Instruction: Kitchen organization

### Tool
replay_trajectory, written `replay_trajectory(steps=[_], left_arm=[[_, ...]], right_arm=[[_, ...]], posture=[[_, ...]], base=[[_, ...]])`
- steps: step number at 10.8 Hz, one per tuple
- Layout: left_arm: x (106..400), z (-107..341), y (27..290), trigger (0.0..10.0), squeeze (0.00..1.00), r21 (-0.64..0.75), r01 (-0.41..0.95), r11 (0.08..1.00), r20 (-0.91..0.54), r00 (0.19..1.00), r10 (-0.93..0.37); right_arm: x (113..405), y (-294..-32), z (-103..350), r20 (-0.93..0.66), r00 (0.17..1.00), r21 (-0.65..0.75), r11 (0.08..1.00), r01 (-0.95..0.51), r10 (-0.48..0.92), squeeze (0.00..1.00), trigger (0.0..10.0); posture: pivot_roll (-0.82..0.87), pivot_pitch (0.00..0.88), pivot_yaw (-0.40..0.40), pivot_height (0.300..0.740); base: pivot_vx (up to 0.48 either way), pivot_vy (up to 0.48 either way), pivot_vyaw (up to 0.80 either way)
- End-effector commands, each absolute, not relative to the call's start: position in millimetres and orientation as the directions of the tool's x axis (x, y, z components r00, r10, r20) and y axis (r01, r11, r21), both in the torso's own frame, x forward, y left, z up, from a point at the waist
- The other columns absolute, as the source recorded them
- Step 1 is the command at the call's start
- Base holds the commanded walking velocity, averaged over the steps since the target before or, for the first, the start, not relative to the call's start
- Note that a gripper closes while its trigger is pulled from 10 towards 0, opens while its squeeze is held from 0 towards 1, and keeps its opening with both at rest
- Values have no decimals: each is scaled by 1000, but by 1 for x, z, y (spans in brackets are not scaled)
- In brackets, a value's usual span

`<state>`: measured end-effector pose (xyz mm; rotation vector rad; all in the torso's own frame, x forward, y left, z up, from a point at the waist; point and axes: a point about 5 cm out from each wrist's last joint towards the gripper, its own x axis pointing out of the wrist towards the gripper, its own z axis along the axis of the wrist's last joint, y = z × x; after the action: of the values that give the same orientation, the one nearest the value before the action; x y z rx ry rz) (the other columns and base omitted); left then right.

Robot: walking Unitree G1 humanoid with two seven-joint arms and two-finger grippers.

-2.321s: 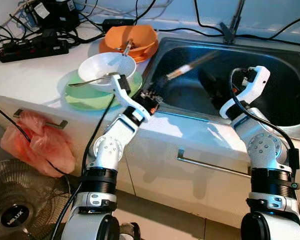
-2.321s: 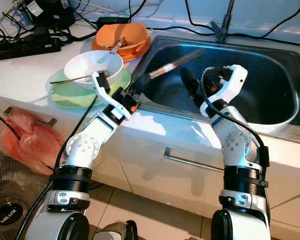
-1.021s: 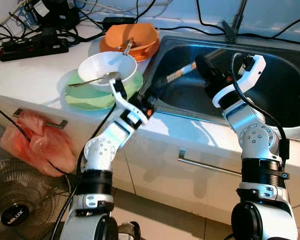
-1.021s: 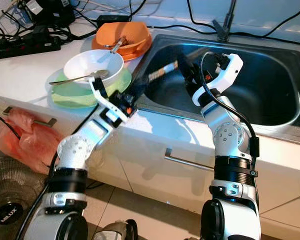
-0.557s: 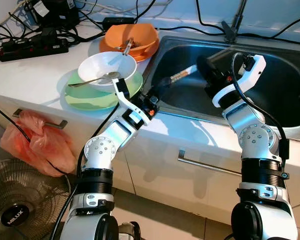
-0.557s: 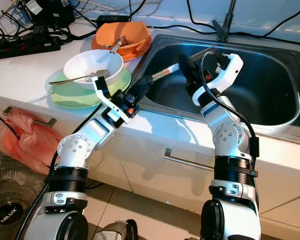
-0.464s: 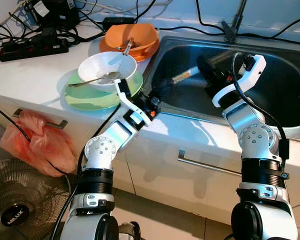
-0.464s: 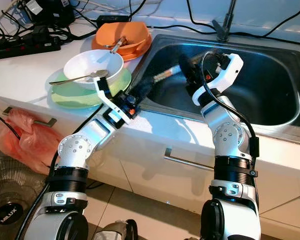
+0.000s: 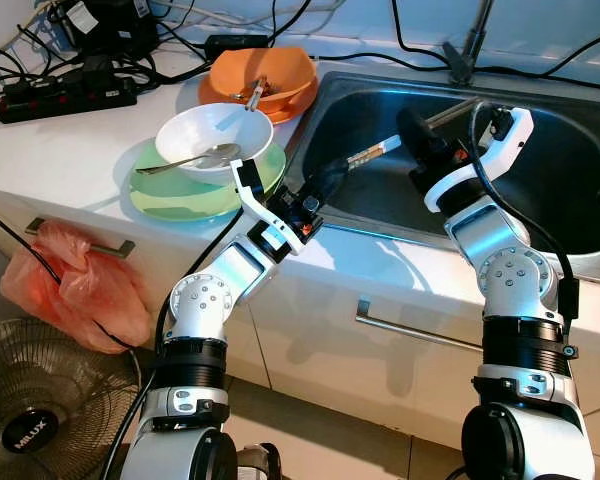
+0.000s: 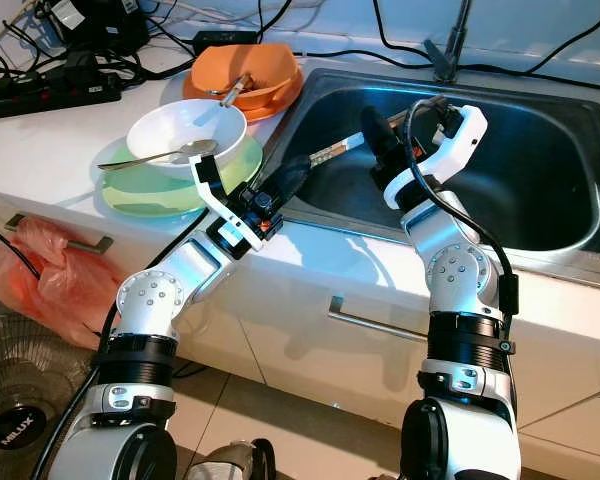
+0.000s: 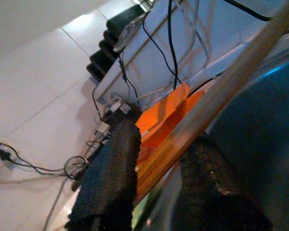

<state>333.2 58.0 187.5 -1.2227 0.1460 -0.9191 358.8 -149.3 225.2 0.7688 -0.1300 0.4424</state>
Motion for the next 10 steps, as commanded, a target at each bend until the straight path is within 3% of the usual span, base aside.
replay_trajectory(steps=[1,8,9,10], left_arm=[[328,189,47,0,0,-844,536,-7,388,602,-697],[326,187,42,235,0,-843,538,16,354,576,-737],[326,185,42,10000,310,-847,530,32,333,577,-746],[327,183,41,10000,1000,-852,521,39,324,584,-744]], right_arm=[[360,-149,228,264,904,628,651,-427,337,0,0],[361,-151,229,268,908,636,649,-418,323,0,0],[361,-152,229,267,910,637,650,-414,317,0,0],[361,-152,228,266,911,637,652,-411,315,0,0]], posture=[[24,89,67,740],[26,82,67,740],[25,82,68,740],[24,84,70,740]], base=[[0,0,0],[0,0,0],[0,0,0],[0,0,0]])
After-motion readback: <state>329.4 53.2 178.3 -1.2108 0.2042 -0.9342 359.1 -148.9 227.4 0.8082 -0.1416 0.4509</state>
